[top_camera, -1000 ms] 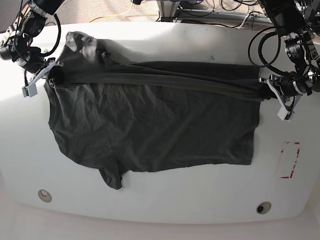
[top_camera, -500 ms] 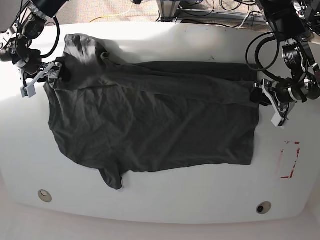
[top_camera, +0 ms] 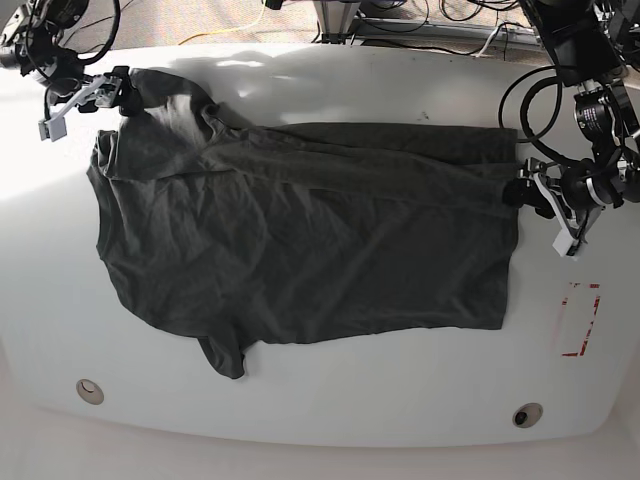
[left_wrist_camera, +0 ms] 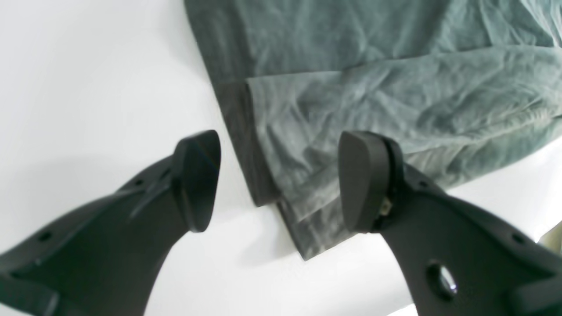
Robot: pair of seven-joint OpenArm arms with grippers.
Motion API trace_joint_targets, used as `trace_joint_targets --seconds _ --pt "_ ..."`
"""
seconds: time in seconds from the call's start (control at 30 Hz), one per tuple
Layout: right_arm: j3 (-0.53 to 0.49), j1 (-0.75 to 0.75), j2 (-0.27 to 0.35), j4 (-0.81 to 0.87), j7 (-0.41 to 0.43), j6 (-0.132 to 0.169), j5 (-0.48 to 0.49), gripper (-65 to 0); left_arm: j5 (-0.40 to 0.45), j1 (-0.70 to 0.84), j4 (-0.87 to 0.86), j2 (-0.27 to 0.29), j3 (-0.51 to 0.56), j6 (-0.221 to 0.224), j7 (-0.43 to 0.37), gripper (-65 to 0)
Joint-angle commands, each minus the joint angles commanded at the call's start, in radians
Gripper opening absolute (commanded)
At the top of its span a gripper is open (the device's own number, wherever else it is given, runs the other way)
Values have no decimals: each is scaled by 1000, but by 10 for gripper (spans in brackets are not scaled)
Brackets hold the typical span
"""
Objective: Layout the t-shirt on the table in an organized manner, then fold the t-shirt properly
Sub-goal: 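Release the shirt edge and open both grippers above it, then pinch the shirt edge with the right gripper and drag it outward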
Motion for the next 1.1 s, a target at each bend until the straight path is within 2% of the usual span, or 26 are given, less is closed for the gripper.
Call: trace_joint_targets --seconds 0.3,0.67,0.97,1.03,1.1 --pt "-8 17 -35 -54 0 0 -38 0 -75 3 126 -3 -3 0 0 -251" --pt "-112 34 -81 -64 0 0 -35 0 -75 -3 167 0 -3 0 0 -251" --pt "-114 35 -112 -63 0 0 -35 -3 -72 -3 167 2 -3 0 0 -251" --pt "-114 35 -112 -63 0 0 -37 -55 -74 -3 166 3 -2 0 0 -251" --pt "-114 35 -112 -63 0 0 -37 -168 -74 -3 166 3 -2 0 0 -251"
